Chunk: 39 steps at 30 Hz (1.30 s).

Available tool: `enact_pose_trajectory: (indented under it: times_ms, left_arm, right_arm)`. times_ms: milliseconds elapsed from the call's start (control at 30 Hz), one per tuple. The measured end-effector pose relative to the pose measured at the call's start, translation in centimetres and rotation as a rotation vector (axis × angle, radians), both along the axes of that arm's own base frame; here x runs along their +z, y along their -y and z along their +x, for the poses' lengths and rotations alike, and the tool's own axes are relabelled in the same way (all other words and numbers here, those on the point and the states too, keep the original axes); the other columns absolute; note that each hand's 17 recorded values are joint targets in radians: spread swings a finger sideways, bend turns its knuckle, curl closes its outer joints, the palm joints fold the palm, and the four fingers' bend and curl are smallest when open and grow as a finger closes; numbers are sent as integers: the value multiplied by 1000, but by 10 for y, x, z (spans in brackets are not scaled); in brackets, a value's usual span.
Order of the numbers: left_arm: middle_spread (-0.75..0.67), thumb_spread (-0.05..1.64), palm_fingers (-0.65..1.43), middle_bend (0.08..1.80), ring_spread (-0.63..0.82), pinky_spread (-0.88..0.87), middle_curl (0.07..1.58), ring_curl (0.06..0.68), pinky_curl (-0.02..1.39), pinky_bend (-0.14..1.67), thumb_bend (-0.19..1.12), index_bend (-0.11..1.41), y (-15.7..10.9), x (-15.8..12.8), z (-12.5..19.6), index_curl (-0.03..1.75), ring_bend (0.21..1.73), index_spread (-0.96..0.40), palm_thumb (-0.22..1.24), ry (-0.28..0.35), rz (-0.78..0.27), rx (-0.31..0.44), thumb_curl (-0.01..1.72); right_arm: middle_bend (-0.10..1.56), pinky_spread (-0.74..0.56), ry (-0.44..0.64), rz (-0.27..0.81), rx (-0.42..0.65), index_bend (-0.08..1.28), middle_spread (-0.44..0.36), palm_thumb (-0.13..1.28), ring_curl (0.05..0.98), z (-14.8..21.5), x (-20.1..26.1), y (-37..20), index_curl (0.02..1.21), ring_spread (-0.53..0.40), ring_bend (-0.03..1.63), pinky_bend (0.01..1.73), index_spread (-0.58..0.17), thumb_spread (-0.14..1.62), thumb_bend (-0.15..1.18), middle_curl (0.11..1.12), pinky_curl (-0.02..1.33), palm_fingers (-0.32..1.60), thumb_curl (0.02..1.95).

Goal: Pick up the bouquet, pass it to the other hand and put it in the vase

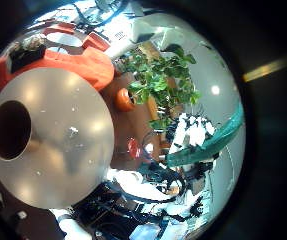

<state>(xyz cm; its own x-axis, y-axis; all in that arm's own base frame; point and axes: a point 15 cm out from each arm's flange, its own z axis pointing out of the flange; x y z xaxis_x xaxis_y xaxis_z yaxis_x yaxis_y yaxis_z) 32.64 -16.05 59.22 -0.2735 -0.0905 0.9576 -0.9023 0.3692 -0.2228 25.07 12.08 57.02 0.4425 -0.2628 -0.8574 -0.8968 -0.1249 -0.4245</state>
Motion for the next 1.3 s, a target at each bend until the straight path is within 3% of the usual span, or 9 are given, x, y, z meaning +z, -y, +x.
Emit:
enact_pose_trajectory:
  times_ms: [267, 400, 567, 700, 833, 967, 1067, 1167, 1300]
  left_arm:
    - [395, 920, 158, 265, 541, 488, 376, 193, 314, 224, -24, 159, 14, 12, -11, 297, 561, 211, 192, 21, -29, -37, 324]
    - [261, 920, 282, 430, 506, 482, 435, 186, 292, 178, -23, 167, 21, 13, -16, 302, 556, 179, 226, 18, -30, -57, 328]
    - [101, 934, 480, 584, 282, 300, 524, 204, 306, 223, -13, 180, 34, 15, -23, 322, 635, 95, 302, -15, -27, -89, 338]
    - [-56, 975, 961, 702, -83, -18, 608, 285, 389, 510, 51, 185, 34, 16, -19, 329, 917, -25, 511, -41, -29, -70, 370]
    - [-201, 989, 1225, 781, -314, -247, 743, 406, 563, 882, 144, 283, 34, 17, -12, 395, 1152, -177, 782, -77, -58, -32, 438]
    - [-317, 971, 1210, 889, -392, -371, 842, 477, 677, 1086, 181, 514, 31, 23, -3, 517, 1298, -332, 933, -74, -106, 19, 505]
    - [-375, 971, 1148, 967, -412, -424, 899, 512, 738, 1161, 189, 652, 30, 24, -1, 613, 1378, -422, 986, -63, -124, 30, 550]
    - [-414, 984, 1102, 1032, -415, -456, 941, 535, 788, 1200, 197, 739, 25, 27, 2, 699, 1433, -487, 1021, -44, -132, 51, 593]
    - [-450, 1004, 1046, 1078, -408, -493, 979, 554, 840, 1220, 201, 792, 15, 38, 10, 798, 1484, -553, 1046, -6, -151, 103, 643]
  right_arm:
    - [1371, -185, 2, -11, 11, 1089, -126, 1158, 686, 10, -6, -15, 1050, -182, 1477, 1262, -263, 936, -6, 847, 850, 1127, 999]
    - [1372, -186, -7, -53, 9, 1091, -125, 1156, 686, 16, -17, -22, 1047, -182, 1477, 1255, -261, 937, -6, 844, 862, 1127, 1007]
    - [1374, -188, -37, -95, -33, 1093, -125, 1154, 685, 30, -44, -27, 1044, -181, 1477, 1247, -260, 938, -7, 841, 876, 1127, 1016]
    - [1375, -190, -29, -138, -70, 1094, -125, 1153, 685, 40, -57, -28, 1042, -181, 1477, 1240, -258, 939, -7, 839, 885, 1127, 1022]
    - [1376, -192, 11, -215, -166, 1100, -125, 1150, 685, 52, -66, -14, 1041, -181, 1477, 1234, -258, 938, -8, 838, 894, 1128, 1027]
    - [1377, -193, 1, -231, -195, 1102, -125, 1134, 685, 56, -78, -15, 1041, -182, 1476, 1231, -257, 936, -14, 838, 903, 1124, 1027]
    - [1368, -204, -28, -217, -233, 1100, -130, 1037, 683, 63, -91, -8, 1040, -184, 1470, 1228, -257, 938, -42, 835, 903, 1118, 990]
    - [1308, -254, -47, -211, -284, 1016, -134, 914, 646, 73, -103, 1, 1000, -185, 1415, 1155, -265, 951, -59, 798, 849, 1105, 918]
    - [1149, -403, -59, -210, -334, 773, -164, 816, 587, 79, -114, 11, 922, -219, 1291, 1090, -315, 960, -48, 725, 767, 887, 828]
